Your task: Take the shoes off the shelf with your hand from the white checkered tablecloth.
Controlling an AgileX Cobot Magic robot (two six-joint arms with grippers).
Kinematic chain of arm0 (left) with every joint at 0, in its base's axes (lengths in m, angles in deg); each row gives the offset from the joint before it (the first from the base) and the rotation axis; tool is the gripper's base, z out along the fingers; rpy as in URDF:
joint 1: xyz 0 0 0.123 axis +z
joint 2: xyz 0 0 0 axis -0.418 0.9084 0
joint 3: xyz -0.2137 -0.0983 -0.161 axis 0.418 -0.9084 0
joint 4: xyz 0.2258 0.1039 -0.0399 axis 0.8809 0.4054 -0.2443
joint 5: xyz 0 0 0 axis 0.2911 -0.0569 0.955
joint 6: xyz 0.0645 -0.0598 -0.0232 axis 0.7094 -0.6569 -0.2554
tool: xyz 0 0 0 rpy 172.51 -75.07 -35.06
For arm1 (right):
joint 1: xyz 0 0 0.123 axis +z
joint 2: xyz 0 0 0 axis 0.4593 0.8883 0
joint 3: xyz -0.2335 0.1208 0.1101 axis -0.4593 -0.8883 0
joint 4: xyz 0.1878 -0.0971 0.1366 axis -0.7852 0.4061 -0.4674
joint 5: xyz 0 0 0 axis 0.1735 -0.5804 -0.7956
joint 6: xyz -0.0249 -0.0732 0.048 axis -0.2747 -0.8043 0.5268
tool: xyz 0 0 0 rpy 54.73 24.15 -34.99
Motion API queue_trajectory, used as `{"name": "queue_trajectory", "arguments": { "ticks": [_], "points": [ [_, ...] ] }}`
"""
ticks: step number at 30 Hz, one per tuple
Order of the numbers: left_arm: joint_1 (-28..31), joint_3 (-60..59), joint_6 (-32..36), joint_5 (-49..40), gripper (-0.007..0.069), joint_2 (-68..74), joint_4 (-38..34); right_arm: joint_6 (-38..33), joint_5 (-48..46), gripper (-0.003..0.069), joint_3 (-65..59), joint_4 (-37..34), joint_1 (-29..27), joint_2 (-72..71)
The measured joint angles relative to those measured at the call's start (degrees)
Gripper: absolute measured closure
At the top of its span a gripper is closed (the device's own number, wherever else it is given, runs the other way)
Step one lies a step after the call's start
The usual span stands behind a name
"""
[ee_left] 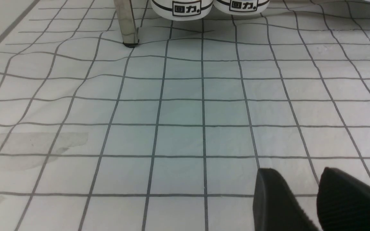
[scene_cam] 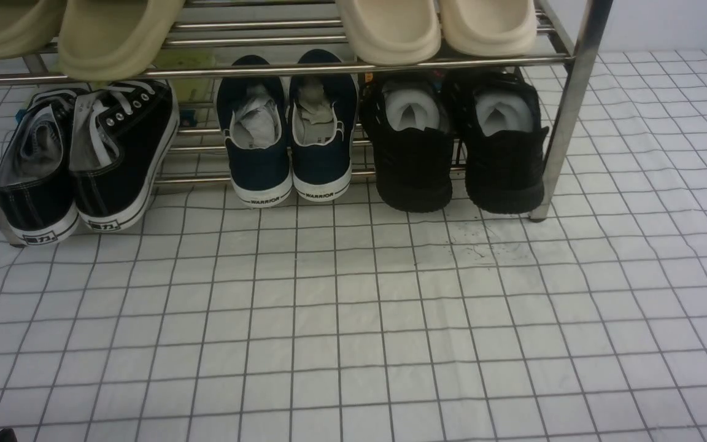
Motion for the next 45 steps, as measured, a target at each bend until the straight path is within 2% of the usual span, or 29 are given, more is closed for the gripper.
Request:
{"name": "queue_trajectory", "arguments": {
  "ticks": [5, 15, 23, 26, 28, 31, 32, 33, 36, 39, 41, 42, 43, 44, 45],
  "points": [
    [0.0, 0.0, 0.0, 0.0, 0.0384, 0.0, 0.0, 0.0, 0.0, 0.042, 0.0, 1.08, 0.0, 0.0],
    [0.0, 0.0, 0.0, 0.0, 0.0384, 0.0, 0.0, -0.06, 0.0, 0.042, -0.05, 8.76, 0.0, 0.0],
    [0.0, 0.0, 0.0, 0.0, 0.0384, 0.0, 0.0, 0.09, 0.0, 0.042, -0.05, 8.92, 0.0, 0.0],
    [0.0, 0.0, 0.0, 0.0, 0.0384, 0.0, 0.0, 2.67, 0.71, 0.042, -0.12, 5.8, 0.0, 0.0],
    [0.0, 0.0, 0.0, 0.0, 0.0384, 0.0, 0.0, 7.78, 1.7, 0.042, -0.25, -0.75, 0.0, 0.0],
    [0.0, 0.0, 0.0, 0.0, 0.0384, 0.0, 0.0, 19.05, 4.11, 0.042, -0.66, -15.08, 0.0, 0.0],
    [0.0, 0.0, 0.0, 0.0, 0.0384, 0.0, 0.0, 19.55, 4.2, 0.042, -0.66, -15.73, 0.0, 0.0],
    [0.0, 0.0, 0.0, 0.0, 0.0384, 0.0, 0.0, 23.42, 4.76, 0.042, -0.66, -20.96, 0.0, 0.0],
    [0.0, 0.0, 0.0, 0.0, 0.0384, 0.0, 0.0, 25.93, 4.81, 0.042, -0.66, -25.2, 0.0, 0.0],
    [0.0, 0.0, 0.0, 0.0, 0.0384, 0.0, 0.0, 26.51, 6.03, 0.0427, -0.68, -27.32, 0.0, 0.0],
    [0.0, 0.0, 0.0, 0.0, 0.0384, 0.0, 0.0, 25.37, 6.72, 0.0475, 0.7, -26.93, 0.37, 0.0],
    [0.0, 0.0, 0.0, 0.0, 0.0384, 0.0, 0.0, 25.13, 6.74, 0.0475, 1.01, -26.79, 0.37, 0.0],
    [0.0, 0.0, 0.0, 0.0, 0.0384, 0.0, 0.0, 21.86, 6.69, 0.0544, 4.95, -24.97, 0.49, 0.29],
    [0.0, 0.0, 0.0, 0.0, 0.0384, 0.0, 0.0, 21.86, 6.69, 0.0553, 4.95, -24.67, 0.49, 0.29],
    [0.0, 0.0, 0.0, 0.0, 0.0384, 0.0, 0.0, 18.01, 6.14, 0.0627, 9.99, -21.62, 0.49, 1.92]
  ]
}}
